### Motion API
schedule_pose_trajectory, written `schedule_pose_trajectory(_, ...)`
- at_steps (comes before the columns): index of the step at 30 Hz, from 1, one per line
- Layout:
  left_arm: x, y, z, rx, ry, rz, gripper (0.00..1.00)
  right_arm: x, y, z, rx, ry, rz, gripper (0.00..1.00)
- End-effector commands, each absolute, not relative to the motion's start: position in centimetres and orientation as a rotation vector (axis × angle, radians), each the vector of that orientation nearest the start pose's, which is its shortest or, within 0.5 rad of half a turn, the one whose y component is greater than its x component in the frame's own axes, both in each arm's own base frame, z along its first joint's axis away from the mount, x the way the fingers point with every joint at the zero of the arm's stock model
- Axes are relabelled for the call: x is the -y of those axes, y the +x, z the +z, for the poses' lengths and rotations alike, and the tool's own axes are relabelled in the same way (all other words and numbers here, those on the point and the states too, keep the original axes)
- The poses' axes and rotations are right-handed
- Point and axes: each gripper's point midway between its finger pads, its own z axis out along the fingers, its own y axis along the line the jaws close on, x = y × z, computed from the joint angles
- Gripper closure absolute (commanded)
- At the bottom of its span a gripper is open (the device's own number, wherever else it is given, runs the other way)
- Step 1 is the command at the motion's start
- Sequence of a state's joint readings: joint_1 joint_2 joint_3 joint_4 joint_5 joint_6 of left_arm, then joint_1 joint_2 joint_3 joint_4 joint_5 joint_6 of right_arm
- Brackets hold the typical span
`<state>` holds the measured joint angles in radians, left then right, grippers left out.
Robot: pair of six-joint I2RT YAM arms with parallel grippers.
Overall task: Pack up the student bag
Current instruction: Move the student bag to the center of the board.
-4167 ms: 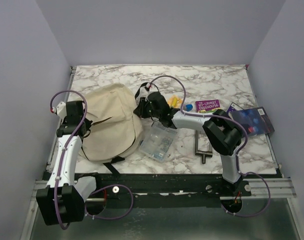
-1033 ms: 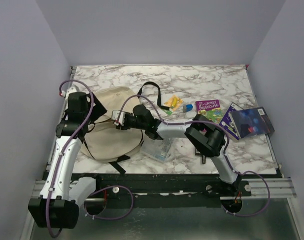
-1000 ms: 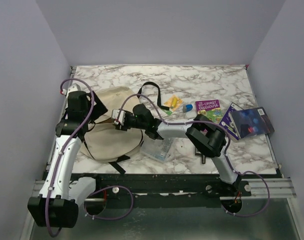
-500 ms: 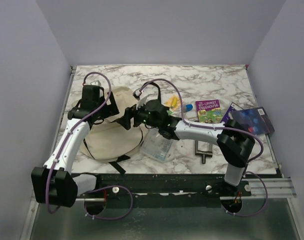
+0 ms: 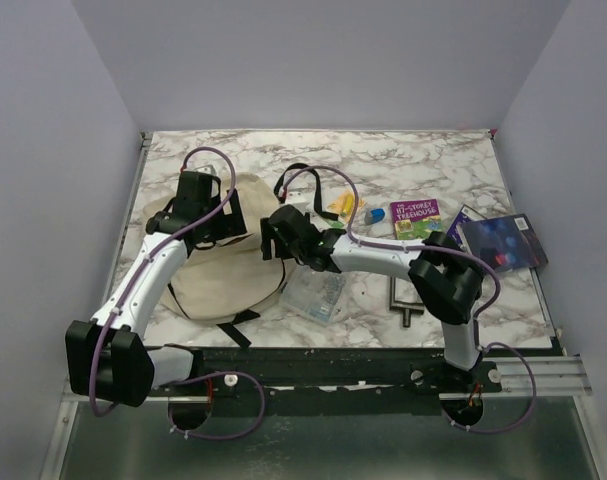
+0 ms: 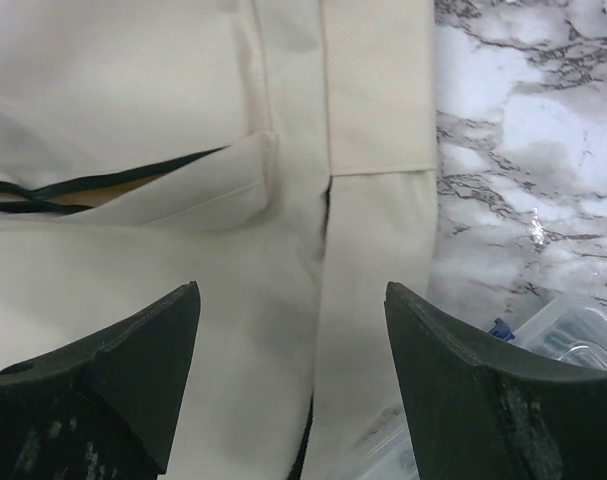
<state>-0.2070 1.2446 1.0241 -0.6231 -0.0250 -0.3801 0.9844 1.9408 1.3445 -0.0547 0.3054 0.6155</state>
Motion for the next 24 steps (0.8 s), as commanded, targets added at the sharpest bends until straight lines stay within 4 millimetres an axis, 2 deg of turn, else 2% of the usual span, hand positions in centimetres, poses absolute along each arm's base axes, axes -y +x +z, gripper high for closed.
schedule_pose_trajectory(1, 8.9, 31.7, 17.7, -2.363, -0.219, -0.329, 0.02, -40.6, 32.4, 5.7, -2.310, -0.227, 0.358, 0.23)
schedule_pose_trajectory(3, 9.4, 31.5, 17.8, -2.367, -0.210, -0.366, 0.01, -40.0, 32.8, 4.8, -2.314, -0.236, 0.286, 0.26)
schedule_pose_trajectory(8, 10.9, 31.1, 18.1, -2.373, -0.183, -0.454, 0.01, -40.1, 33.9, 3.0, -2.273, -0.326, 0.209, 0.30)
schedule_pose_trajectory(13, 11.8, 30.6, 18.9, -2.357, -0.160, -0.518, 0.01, -41.0, 35.2, 2.4, -2.225, -0.370, 0.184, 0.64)
schedule_pose_trajectory(16, 11.7, 30.4, 19.0, -2.344, -0.142, -0.508, 0.01, -41.8, 36.0, 3.1, -2.185, -0.383, 0.206, 0.83)
schedule_pose_trajectory(19, 10.7, 30.7, 19.2, -2.325, -0.140, -0.438, 0.02, -43.1, 37.3, 4.7, -2.080, -0.463, 0.271, 0.97)
schedule_pose_trajectory(22, 9.4, 31.2, 18.9, -2.317, -0.156, -0.341, 0.03, -43.6, 39.0, 5.9, -2.012, -0.562, 0.356, 1.00)
schedule_pose_trajectory(24, 9.1, 31.4, 18.6, -2.328, -0.158, -0.313, 0.03, -43.4, 40.9, 6.7, -1.982, -0.587, 0.446, 0.99)
